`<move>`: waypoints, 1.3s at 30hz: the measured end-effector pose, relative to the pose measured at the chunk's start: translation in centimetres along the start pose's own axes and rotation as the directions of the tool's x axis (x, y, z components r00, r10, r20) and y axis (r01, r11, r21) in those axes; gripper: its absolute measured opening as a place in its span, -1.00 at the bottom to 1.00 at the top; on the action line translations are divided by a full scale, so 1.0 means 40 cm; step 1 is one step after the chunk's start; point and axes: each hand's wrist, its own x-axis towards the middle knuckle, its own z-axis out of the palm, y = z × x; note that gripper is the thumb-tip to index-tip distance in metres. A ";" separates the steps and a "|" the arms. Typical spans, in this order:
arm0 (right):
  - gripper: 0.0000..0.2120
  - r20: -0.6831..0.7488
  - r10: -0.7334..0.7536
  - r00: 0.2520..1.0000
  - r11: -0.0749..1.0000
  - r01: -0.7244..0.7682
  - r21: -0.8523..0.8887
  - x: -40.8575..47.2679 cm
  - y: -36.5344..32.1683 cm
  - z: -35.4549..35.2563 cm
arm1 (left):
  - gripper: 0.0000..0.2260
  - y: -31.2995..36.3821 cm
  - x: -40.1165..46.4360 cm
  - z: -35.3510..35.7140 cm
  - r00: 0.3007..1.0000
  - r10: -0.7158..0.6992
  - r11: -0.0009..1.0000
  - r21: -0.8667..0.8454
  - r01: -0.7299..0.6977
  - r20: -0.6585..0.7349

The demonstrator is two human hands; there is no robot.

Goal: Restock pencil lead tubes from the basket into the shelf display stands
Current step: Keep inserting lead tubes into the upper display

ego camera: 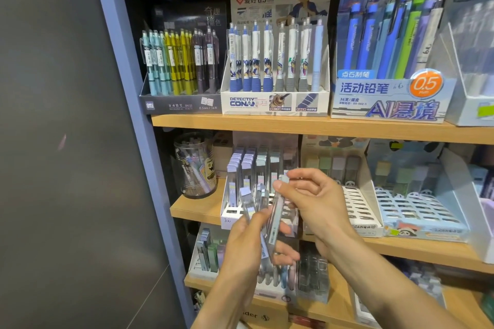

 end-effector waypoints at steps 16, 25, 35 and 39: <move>-0.62 0.020 -0.246 0.969 0.968 0.245 0.043 0.019 -0.022 -0.041 | -0.76 0.005 -0.004 -0.029 0.994 0.064 0.998 0.036 -0.061 -0.093; -0.72 0.032 -0.517 0.855 0.828 0.510 -0.232 0.068 0.016 -0.031 | -0.75 -0.005 0.007 -0.050 0.983 0.117 0.992 0.062 -0.109 -0.142; -0.74 0.136 -0.548 0.826 0.782 0.563 -0.267 0.091 0.013 -0.047 | -0.76 -0.007 0.016 -0.057 0.985 0.121 0.991 0.077 -0.112 -0.126; -0.74 0.184 -0.571 0.800 0.724 0.597 -0.346 0.099 0.013 -0.047 | -0.74 -0.010 0.014 -0.055 0.988 0.130 0.989 0.088 -0.122 -0.088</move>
